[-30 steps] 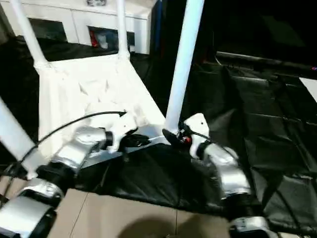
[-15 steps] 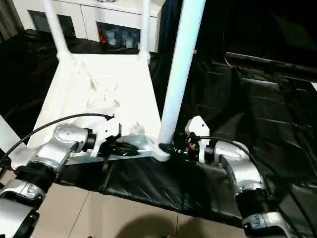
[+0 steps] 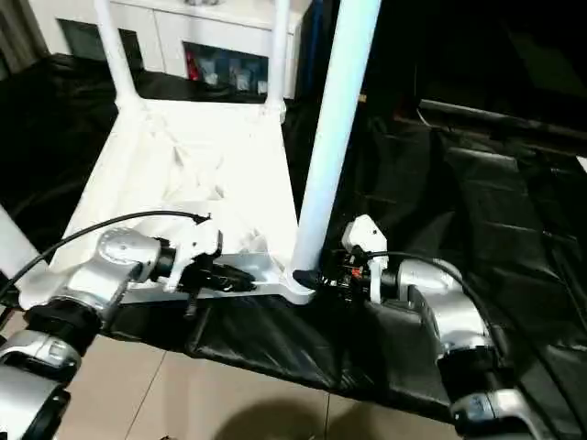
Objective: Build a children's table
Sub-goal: Rotate leg to tighten
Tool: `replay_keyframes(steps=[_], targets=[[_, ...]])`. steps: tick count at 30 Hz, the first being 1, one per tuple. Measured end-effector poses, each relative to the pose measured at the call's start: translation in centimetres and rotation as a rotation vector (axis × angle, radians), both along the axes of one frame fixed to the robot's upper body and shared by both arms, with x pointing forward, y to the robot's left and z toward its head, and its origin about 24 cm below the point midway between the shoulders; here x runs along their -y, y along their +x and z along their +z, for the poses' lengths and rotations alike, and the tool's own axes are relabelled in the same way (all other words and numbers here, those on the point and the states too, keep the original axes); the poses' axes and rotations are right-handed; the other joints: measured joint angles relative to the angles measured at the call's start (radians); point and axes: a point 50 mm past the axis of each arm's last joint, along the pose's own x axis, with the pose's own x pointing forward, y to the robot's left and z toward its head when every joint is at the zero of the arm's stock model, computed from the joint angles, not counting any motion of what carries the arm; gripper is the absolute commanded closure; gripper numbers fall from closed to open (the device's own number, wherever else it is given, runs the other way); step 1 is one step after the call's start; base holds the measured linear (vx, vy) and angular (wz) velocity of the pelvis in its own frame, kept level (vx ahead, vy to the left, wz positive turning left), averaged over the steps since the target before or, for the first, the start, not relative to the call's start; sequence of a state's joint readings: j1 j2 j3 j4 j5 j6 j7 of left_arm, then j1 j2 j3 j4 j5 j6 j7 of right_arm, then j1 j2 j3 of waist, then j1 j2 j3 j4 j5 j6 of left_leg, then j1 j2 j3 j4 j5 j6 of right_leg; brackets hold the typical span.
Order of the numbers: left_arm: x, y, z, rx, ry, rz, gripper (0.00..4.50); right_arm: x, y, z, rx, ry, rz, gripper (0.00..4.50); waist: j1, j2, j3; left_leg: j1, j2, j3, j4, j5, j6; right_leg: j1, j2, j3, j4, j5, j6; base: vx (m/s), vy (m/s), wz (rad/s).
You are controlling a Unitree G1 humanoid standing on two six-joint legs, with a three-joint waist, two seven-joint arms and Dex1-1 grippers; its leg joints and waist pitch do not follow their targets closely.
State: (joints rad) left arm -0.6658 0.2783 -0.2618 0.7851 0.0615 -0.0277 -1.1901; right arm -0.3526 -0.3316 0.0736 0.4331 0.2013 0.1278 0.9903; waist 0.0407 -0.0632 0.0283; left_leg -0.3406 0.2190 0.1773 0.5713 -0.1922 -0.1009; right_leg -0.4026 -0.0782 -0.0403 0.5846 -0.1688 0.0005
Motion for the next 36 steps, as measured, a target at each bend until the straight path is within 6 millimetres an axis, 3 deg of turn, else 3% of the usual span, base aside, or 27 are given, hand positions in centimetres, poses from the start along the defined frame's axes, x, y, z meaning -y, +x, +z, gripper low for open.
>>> replay_keyframes(steps=[6,11,12,14,15,16,19,22,23,24,25,26,27,28,29,31,33,34,36], targets=[[2.5,0.5,-0.8,0.022,0.02,0.132,4.5,-1.1,0.6,-1.5,0.013,0.016,-0.307,2.53,-0.014,-0.011,-0.004,0.004,-0.001,-0.006,0.0,0.0,0.0,0.006,0.0,-0.002,-0.009,-0.003,0.005,-0.018,0.0,0.0],[4.0,0.9,-1.2,0.037,0.038,0.211,4.5,-2.5,1.8,-1.9,-0.001,0.019,-0.501,2.53,-0.048,-0.007,-0.006,0.005,-0.011,-0.026,0.001,0.0,0.001,0.013,-0.003,-0.015,-0.03,-0.004,0.007,0.0,0.0,0.0],[4.1,1.0,-1.2,0.041,0.047,0.227,4.5,-3.1,2.1,-2.0,-0.007,0.021,-0.531,2.53,-0.056,-0.005,-0.004,0.006,-0.011,-0.03,0.001,0.0,0.001,0.015,-0.007,-0.024,-0.035,-0.004,0.007,0.0,0.0,0.0],[4.2,1.1,-1.3,0.039,0.064,0.243,4.5,-3.5,2.3,-2.1,-0.011,0.011,-0.557,2.53,-0.069,0.008,-0.001,0.009,-0.01,-0.039,-0.001,-0.001,0.002,0.026,-0.015,-0.059,-0.062,-0.005,0.007,-0.026,0.024,-0.01],[4.2,1.2,-1.3,0.041,0.068,0.245,4.5,-3.7,2.4,-2.0,-0.006,0.009,-0.563,2.53,-0.072,0.016,0.0,0.01,-0.008,-0.044,-0.003,-0.002,0.003,0.037,-0.016,-0.074,-0.076,-0.005,0.007,0.0,0.0,0.0],[4.2,1.2,-1.3,0.043,0.074,0.244,4.5,-3.8,2.4,-2.1,0.0,0.012,-0.57,2.18,-0.079,0.022,0.001,0.009,-0.005,-0.052,-0.006,-0.003,0.005,0.051,-0.021,-0.086,-0.087,-0.005,0.007,0.0,0.0,0.0],[4.2,1.2,-1.2,0.047,0.077,0.241,4.5,-3.7,2.4,-2.0,0.001,0.034,-0.572,1.81,-0.093,0.021,0.01,0.018,-0.011,-0.05,-0.009,-0.005,0.008,0.053,-0.029,-0.09,-0.086,-0.006,0.007,0.0,0.0,0.0],[4.0,1.3,-1.0,0.053,0.083,0.229,4.5,-3.6,2.3,-1.8,-0.001,0.07,-0.547,1.57,-0.101,0.036,0.017,0.016,-0.009,-0.057,-0.013,-0.008,0.013,0.073,-0.052,-0.141,-0.098,-0.009,0.01,0.0,0.0,0.0],[4.0,1.4,-0.9,0.057,0.088,0.219,4.5,-3.4,2.3,-1.7,0.004,0.069,-0.534,1.35,-0.099,0.038,0.019,0.011,-0.009,-0.057,-0.015,-0.008,0.012,0.072,-0.05,-0.132,-0.08,-0.015,0.007,0.0,0.0,0.0],[4.0,1.4,-0.7,0.063,0.095,0.203,4.5,-2.9,2.3,-1.6,0.01,0.062,-0.506,1.33,-0.092,0.03,0.023,0.013,-0.013,-0.052,-0.015,-0.008,0.012,0.064,-0.049,-0.114,-0.057,-0.025,0.004,0.018,-0.048,0.23],[4.0,1.4,-0.6,0.064,0.101,0.189,4.5,-2.4,2.1,-1.6,0.013,0.057,-0.465,1.33,-0.091,0.011,0.026,0.027,-0.017,-0.035,-0.013,-0.008,0.013,0.044,-0.049,-0.087,-0.044,-0.027,0.005,0.018,-0.048,0.23],[4.0,1.4,-0.6,0.063,0.1,0.179,4.5,-2.2,2.1,-1.4,0.017,0.055,-0.444,1.33,-0.086,0.007,0.026,0.025,-0.019,-0.025,-0.011,-0.019,0.012,0.04,-0.05,-0.084,-0.041,-0.026,0.006,0.074,-0.07,0.22],[3.9,1.4,-0.4,0.066,0.099,0.17,4.5,-2.1,2.1,-1.3,0.024,0.054,-0.425,1.33,-0.075,0.009,0.026,0.022,-0.018,-0.026,-0.011,-0.027,0.011,0.036,-0.05,-0.086,-0.042,-0.026,0.006,0.09,-0.03,-0.2],[3.6,1.5,-0.1,0.067,0.099,0.158,4.5,-1.6,2.1,-1.0,0.031,0.051,-0.402,1.33,-0.064,0.014,0.023,0.006,-0.017,-0.039,-0.01,-0.026,0.01,0.034,-0.048,-0.093,-0.044,-0.026,0.007,0.09,-0.03,-0.2],[3.4,1.5,0.0,0.063,0.098,0.155,4.5,-1.2,2.0,-0.9,0.032,0.048,-0.385,1.33,-0.058,0.014,0.022,0.003,-0.014,-0.04,-0.011,-0.021,0.006,0.029,-0.045,-0.092,-0.043,-0.026,0.006,0.096,0.001,-0.28],[3.3,1.5,0.2,0.049,0.073,0.145,4.5,-0.4,2.0,-0.5,0.037,0.039,-0.337,1.33,-0.053,0.01,0.02,-0.007,-0.012,-0.031,-0.007,-0.008,0.007,0.017,-0.041,-0.076,-0.035,-0.005,-0.006,0.0,0.0,0.0],[3.1,1.5,0.3,0.035,0.061,0.142,4.5,-0.1,1.9,-0.3,0.039,0.038,-0.306,1.33,-0.049,0.008,0.019,-0.008,-0.012,-0.021,-0.001,-0.004,0.007,0.011,-0.04,-0.061,-0.021,0.012,-0.007,0.0,0.0,0.0],[2.8,1.5,0.3,0.013,0.045,0.15,4.23,0.1,1.7,-0.2,0.041,0.036,-0.285,1.32,-0.047,0.008,0.019,-0.008,-0.012,-0.018,-0.001,-0.004,0.007,0.008,-0.039,-0.055,-0.017,0.012,-0.006,0.0,0.0,0.0],[2.5,1.6,0.4,-0.006,0.032,0.157,4.06,0.2,1.7,0.1,0.046,0.039,-0.261,1.32,-0.041,0.008,0.019,-0.011,-0.011,-0.015,-0.002,-0.004,0.007,0.001,-0.038,-0.053,-0.013,0.012,-0.006,0.0,0.0,0.0]])
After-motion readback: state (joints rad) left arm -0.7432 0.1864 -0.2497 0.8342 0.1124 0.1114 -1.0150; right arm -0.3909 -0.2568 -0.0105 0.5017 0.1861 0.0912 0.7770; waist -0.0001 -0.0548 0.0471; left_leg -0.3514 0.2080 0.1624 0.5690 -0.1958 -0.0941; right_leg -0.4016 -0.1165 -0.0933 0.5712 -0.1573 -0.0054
